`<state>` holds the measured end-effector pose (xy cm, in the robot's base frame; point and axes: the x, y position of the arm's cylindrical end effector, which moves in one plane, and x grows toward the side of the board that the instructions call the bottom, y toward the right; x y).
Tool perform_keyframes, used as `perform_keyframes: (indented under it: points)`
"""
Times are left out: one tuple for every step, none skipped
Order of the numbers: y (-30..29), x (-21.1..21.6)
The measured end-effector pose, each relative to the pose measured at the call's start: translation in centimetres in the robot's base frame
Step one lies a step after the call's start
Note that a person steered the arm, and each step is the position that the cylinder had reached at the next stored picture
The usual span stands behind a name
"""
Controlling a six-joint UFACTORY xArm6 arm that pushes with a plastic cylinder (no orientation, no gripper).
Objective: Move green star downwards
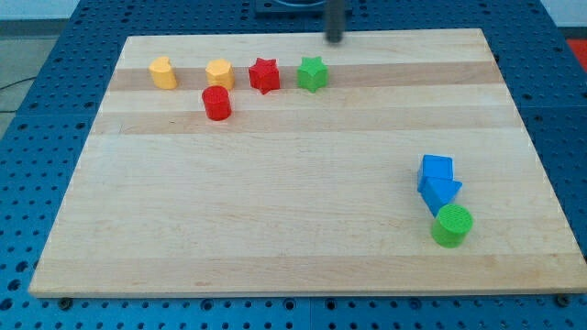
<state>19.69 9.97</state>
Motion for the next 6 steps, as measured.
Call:
perform_keyframes:
  points:
    - [12.0,8.8]
    - [14.2,22.0]
    - [14.2,31.5]
    - [12.4,31.7]
    - [7.8,30.4]
    - [1.0,27.3]
